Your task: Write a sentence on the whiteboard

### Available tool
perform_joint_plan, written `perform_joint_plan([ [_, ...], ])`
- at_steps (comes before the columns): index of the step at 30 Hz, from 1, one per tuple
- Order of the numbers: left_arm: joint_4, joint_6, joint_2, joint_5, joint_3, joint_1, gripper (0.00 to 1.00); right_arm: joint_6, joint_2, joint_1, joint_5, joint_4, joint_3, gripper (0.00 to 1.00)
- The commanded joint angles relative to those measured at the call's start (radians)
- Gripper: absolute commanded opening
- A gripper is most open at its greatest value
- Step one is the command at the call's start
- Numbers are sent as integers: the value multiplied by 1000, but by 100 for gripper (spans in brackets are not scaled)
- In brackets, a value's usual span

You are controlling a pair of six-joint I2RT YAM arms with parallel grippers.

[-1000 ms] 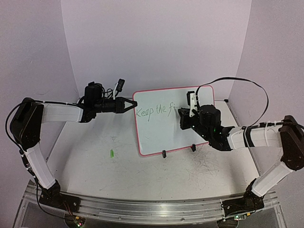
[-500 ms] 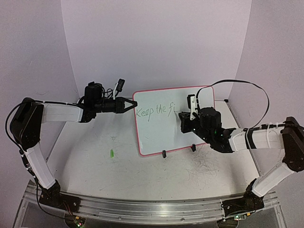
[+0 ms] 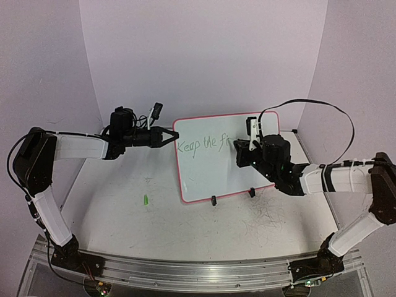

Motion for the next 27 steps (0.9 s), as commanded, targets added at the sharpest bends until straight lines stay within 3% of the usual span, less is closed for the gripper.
perform_joint_plan([
  [1, -5, 34, -36, -14, 34, -6, 0, -14, 14, -8, 16, 37, 44, 0],
  [27, -6, 32, -30, -11, 39, -7, 0, 17, -6, -3, 36, -16, -36, 0],
])
